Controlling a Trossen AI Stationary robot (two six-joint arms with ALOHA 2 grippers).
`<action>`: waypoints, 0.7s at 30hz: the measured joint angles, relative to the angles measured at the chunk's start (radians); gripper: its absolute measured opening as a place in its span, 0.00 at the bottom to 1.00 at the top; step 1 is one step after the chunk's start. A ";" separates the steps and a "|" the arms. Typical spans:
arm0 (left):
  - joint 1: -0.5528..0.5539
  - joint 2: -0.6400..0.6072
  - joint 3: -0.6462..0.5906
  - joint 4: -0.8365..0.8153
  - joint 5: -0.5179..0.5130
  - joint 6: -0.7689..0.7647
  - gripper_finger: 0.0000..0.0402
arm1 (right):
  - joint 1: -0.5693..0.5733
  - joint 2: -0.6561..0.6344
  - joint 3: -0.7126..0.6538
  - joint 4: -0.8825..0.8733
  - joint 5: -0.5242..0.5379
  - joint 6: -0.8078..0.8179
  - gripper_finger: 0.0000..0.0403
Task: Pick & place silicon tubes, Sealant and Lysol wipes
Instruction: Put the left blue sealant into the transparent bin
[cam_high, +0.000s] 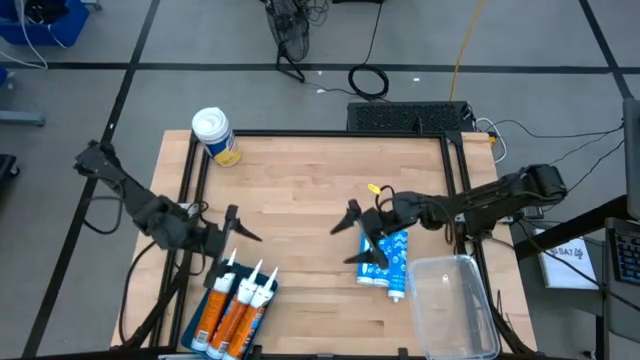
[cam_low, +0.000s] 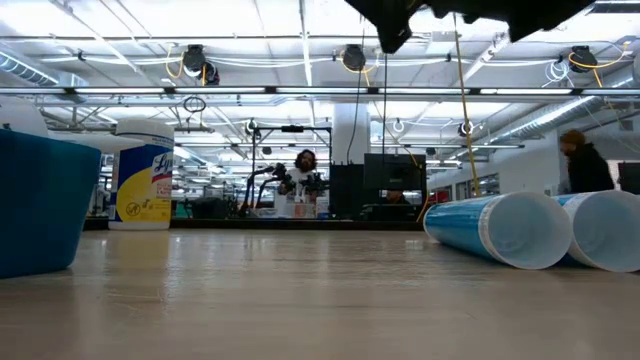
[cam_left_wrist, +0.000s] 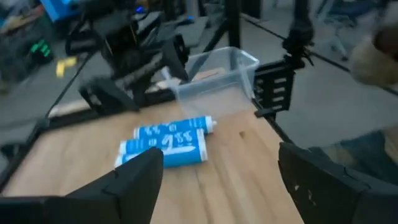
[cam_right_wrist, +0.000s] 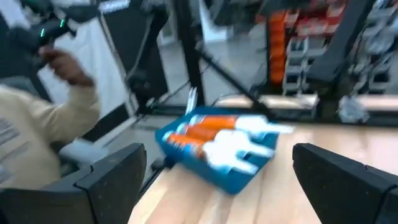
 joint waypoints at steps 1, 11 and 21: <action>0.023 -0.012 -0.002 0.002 0.044 0.038 0.79 | 0.015 -0.007 0.000 -0.028 -0.001 -0.001 0.94; 0.380 -0.054 -0.185 0.190 0.573 0.166 0.80 | 0.142 -0.010 0.000 -0.138 0.016 -0.015 0.94; 0.705 -0.054 -0.392 0.438 0.862 0.105 0.77 | 0.172 -0.009 0.046 -0.531 0.494 0.343 0.94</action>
